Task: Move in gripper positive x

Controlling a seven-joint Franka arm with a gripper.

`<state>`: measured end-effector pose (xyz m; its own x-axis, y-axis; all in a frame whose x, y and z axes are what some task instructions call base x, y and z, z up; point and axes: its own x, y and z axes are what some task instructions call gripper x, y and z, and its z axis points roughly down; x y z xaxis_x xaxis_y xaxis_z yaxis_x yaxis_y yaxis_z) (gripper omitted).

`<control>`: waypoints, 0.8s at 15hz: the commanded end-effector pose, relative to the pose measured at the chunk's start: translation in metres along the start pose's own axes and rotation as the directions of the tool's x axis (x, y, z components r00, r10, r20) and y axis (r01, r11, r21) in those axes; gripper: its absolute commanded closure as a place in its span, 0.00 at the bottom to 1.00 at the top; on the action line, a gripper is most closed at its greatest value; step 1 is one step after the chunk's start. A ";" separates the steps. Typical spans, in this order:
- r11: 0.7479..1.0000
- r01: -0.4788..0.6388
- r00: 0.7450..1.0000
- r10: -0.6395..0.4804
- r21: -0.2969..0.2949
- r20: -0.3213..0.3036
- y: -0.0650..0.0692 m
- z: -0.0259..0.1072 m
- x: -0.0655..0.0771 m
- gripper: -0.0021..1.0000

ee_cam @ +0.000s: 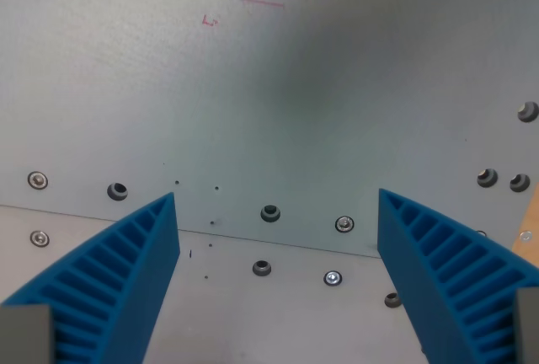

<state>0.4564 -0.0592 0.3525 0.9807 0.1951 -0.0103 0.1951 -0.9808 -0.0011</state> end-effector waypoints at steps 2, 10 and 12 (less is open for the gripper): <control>1.000 0.000 1.000 0.000 -0.001 -0.005 0.000 -0.002 0.010 0.00; 1.000 0.000 1.000 0.000 -0.001 -0.005 0.000 -0.003 0.050 0.00; 1.000 0.000 1.000 0.000 -0.001 -0.005 0.000 -0.003 0.060 0.00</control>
<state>0.5094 -0.0498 0.3508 0.9786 0.2048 0.0186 0.2047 -0.9788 0.0112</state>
